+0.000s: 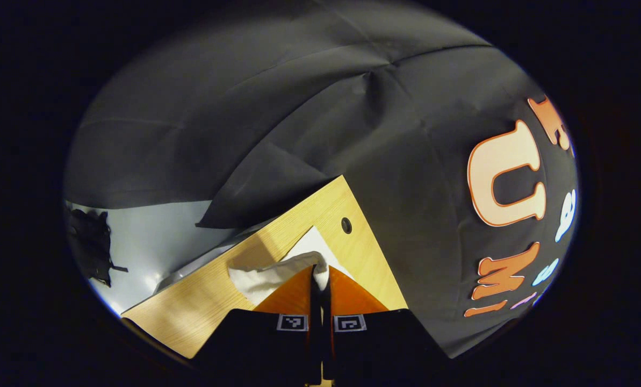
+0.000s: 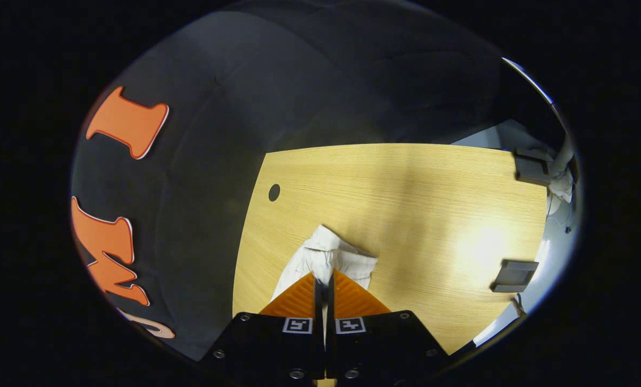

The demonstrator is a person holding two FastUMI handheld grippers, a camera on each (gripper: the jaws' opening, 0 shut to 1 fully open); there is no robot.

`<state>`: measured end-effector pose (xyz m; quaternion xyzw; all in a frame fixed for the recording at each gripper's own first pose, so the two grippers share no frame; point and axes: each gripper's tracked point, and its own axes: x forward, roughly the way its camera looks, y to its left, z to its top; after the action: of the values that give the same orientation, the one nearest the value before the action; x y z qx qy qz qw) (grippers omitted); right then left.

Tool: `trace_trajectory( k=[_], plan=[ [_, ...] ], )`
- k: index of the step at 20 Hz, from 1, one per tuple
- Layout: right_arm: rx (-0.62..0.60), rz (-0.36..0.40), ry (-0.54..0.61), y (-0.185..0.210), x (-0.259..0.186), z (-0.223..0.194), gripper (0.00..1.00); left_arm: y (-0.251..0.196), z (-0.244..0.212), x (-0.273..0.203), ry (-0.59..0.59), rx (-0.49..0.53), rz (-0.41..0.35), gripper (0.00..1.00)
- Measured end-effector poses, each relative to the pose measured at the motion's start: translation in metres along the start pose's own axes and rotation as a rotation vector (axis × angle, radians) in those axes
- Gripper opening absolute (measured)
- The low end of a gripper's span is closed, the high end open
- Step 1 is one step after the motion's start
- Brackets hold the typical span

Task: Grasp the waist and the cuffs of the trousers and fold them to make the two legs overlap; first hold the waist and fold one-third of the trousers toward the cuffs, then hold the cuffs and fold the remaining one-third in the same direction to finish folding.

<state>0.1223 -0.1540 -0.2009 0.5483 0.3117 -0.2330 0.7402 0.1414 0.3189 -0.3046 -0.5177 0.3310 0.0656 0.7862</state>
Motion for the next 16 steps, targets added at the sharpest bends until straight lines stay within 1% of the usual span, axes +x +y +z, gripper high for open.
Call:
trace_trajectory(
  k=[4,9,13,16],
  plan=[
    [0.001,-0.014,0.041,0.014,0.035,0.002,0.01,-0.002,0.002,0.036,0.021,0.021,0.081,0.04],
    [-0.011,-0.059,0.095,0.033,0.085,0.003,0.01,0.002,0.0,0.08,0.07,0.039,0.17,0.04],
    [-0.036,-0.093,0.128,0.047,0.123,0.006,0.02,0.009,-0.006,0.126,0.133,0.129,0.244,0.04],
    [-0.017,-0.072,0.143,0.061,0.15,0.007,0.02,0.006,-0.006,0.15,0.156,0.181,0.272,0.04]
  ],
)
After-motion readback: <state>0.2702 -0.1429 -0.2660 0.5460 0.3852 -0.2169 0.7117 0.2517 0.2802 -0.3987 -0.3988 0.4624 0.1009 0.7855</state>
